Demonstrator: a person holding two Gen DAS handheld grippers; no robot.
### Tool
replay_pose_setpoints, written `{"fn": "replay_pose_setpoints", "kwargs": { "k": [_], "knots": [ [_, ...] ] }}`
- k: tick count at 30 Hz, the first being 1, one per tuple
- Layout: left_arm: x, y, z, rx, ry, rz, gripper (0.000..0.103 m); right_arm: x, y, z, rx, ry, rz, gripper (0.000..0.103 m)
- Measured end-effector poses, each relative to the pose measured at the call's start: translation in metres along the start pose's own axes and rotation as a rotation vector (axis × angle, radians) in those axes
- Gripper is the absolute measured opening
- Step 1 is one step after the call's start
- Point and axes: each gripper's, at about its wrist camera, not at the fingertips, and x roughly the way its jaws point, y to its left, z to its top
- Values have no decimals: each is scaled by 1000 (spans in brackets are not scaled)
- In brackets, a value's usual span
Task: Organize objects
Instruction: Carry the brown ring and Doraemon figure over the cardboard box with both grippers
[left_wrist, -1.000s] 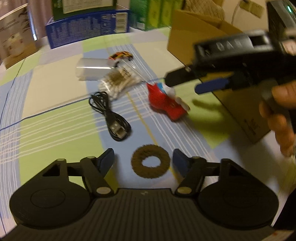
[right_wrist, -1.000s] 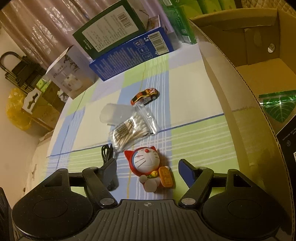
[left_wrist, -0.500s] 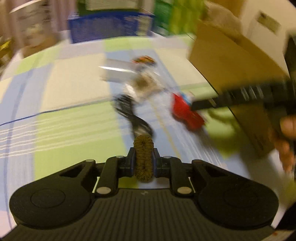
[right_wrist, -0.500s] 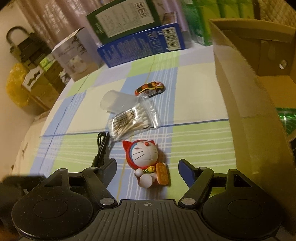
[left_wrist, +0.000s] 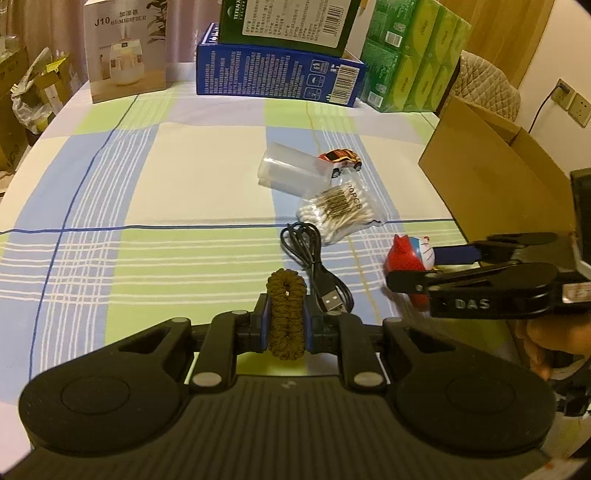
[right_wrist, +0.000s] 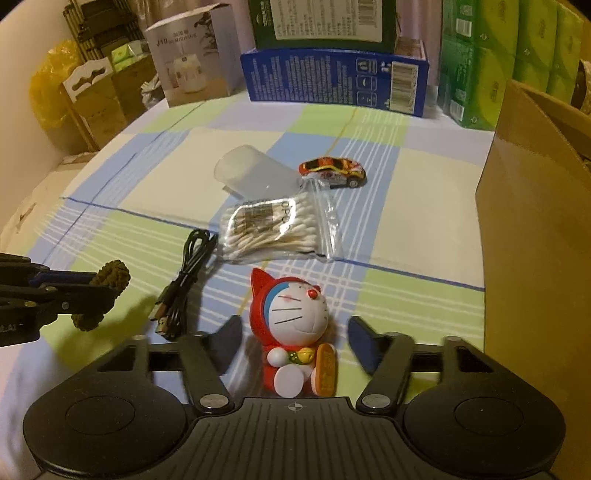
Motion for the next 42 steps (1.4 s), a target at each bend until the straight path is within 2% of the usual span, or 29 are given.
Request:
{"fn": "replay_pose_setpoints", "kwargs": {
  "k": [1, 5, 15, 26, 36, 42],
  "knots": [
    [1, 0, 0, 0, 2, -4, 14, 2, 1, 0, -2, 9, 3, 48],
    [1, -1, -1, -2, 5, -17, 14, -2, 0, 1, 34, 11, -9, 40],
    [3, -1, -1, -7, 4, -21, 14, -20, 8, 9, 98, -24, 55, 40],
    [-3, -7, -3, -5, -2, -9, 14, -30, 8, 9, 140, -45, 64, 40],
    [-23, -19, -15, -48, -19, -40, 14, -63, 10, -20, 233, -72, 70, 40],
    [-52, -40, -29, -74, -52, -36, 14, -97, 19, -36, 242, -94, 62, 40]
  ]
}}
